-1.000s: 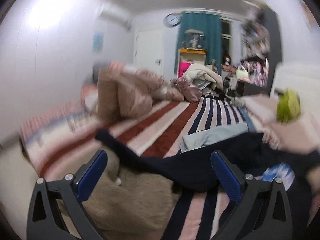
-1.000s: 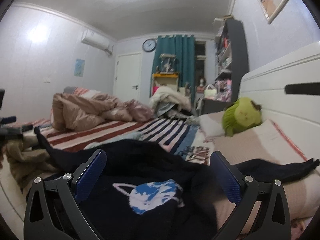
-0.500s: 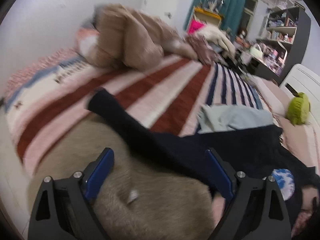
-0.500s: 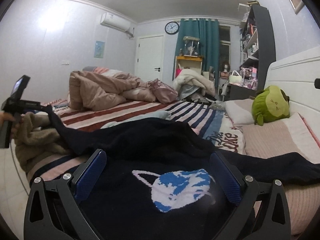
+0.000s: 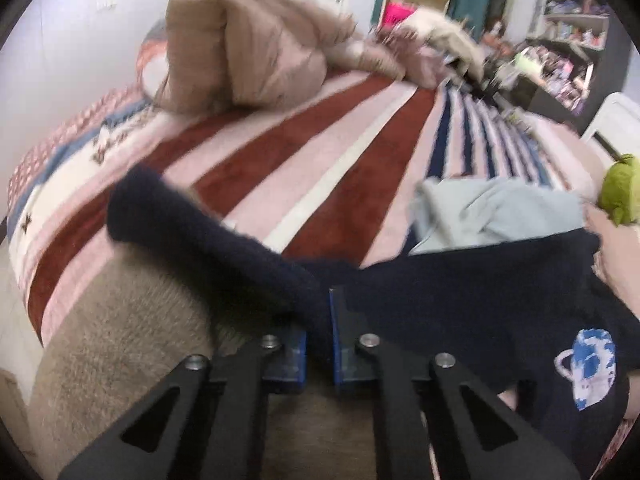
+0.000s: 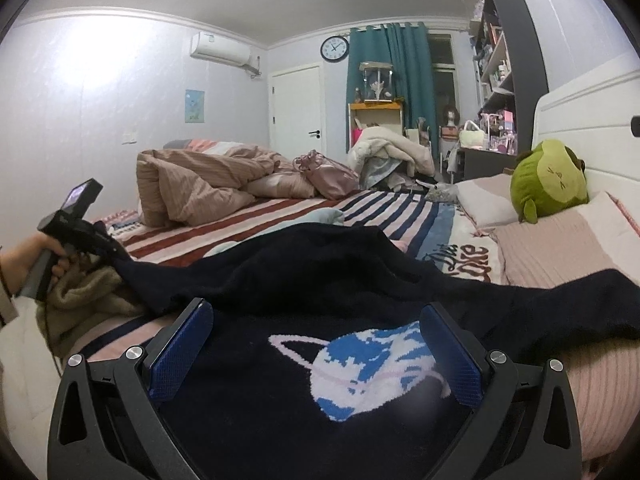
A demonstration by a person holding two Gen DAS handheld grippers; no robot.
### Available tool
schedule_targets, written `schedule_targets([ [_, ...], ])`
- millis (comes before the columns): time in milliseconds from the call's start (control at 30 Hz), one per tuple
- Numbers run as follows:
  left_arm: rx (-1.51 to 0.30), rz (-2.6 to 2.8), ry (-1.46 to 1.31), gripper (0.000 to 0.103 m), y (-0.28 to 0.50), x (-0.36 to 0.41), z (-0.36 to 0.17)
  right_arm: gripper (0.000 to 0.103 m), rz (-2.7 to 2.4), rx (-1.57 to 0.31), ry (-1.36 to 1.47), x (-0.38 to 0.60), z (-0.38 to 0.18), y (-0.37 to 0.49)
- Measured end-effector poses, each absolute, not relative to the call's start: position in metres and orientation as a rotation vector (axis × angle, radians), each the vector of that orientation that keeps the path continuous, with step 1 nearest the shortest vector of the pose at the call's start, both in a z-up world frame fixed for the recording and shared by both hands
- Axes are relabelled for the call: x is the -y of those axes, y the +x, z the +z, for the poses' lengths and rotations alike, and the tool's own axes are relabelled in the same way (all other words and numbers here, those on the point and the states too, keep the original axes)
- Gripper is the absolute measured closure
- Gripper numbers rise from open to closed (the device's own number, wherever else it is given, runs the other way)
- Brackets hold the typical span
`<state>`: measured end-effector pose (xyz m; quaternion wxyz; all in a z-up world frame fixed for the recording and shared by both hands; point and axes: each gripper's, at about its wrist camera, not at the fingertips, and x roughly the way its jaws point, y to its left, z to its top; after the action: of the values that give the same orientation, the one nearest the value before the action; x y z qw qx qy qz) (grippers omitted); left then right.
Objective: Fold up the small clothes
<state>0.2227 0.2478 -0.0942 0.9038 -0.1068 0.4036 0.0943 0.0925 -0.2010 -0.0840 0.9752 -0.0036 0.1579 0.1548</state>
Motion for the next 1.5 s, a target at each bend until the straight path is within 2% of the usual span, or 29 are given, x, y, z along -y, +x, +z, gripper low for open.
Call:
schedule_targets([
  [133, -0.661, 0.096, -0.156, 0.098, 0.204, -0.205, -0.054, 0.000, 0.293, -0.312, 0.005, 0.212, -0.082, 0.087],
  [300, -0.433, -0.299, -0.033, 0.098, 0.159, -0.093, -0.008, 0.000, 0.256, -0.300, 0.017, 0.229, -0.074, 0.076],
  [400, -0.512, -0.589, -0.022, 0.097, 0.149, -0.024, -0.029, 0.000, 0.226, -0.297, 0.008, 0.239, -0.071, 0.067],
  [533, -0.725, -0.811, 0.001, 0.097, 0.140, 0.052, -0.105, 0.000, 0.174, -0.302, 0.006, 0.256, -0.072, 0.051],
  [667, -0.837, -0.861, 0.073, 0.097, 0.128, 0.080, -0.154, 0.000, 0.121, -0.354, -0.001, 0.272, -0.083, 0.039],
  [733, -0.801, -0.839, 0.094, 0.097, 0.118, 0.074, -0.152, 0.000, 0.097, -0.378, -0.010, 0.278, -0.088, 0.035],
  [767, -0.783, -0.825, 0.095, 0.093, 0.118, 0.068, -0.146, 0.000, 0.088, -0.388, -0.010, 0.281, -0.090, 0.033],
  [833, -0.739, -0.796, 0.070, 0.075, 0.110, 0.054, -0.133, 0.000, 0.088, -0.399, 0.000, 0.284, -0.091, 0.033],
  [900, -0.655, -0.730, 0.032, 0.043, 0.098, 0.030, -0.115, 0.000, 0.108, -0.409, 0.007, 0.281, -0.091, 0.034],
  [967, -0.571, -0.607, 0.022, 0.027, 0.089, 0.008, -0.100, 0.000, 0.146, -0.425, 0.007, 0.273, -0.090, 0.039],
  [1167, -0.524, -0.347, 0.054, 0.025, 0.083, -0.032, -0.090, 0.000, 0.300, -0.535, -0.026, 0.224, -0.102, 0.066],
  [1367, -0.544, -0.291, 0.046, 0.022, 0.085, -0.045, -0.101, 0.002, 0.372, -0.696, -0.097, 0.174, -0.140, 0.106],
  [1400, -0.543, -0.283, 0.051, 0.022, 0.085, -0.045, -0.102, 0.004, 0.366, -0.721, -0.111, 0.169, -0.147, 0.113],
  [1467, -0.540, -0.270, 0.061, 0.022, 0.083, -0.043, -0.105, 0.024, 0.347, -0.765, -0.122, 0.163, -0.157, 0.123],
  [1500, -0.538, -0.267, 0.060, 0.021, 0.083, -0.043, -0.105, 0.029, 0.335, -0.789, -0.123, 0.162, -0.161, 0.128],
])
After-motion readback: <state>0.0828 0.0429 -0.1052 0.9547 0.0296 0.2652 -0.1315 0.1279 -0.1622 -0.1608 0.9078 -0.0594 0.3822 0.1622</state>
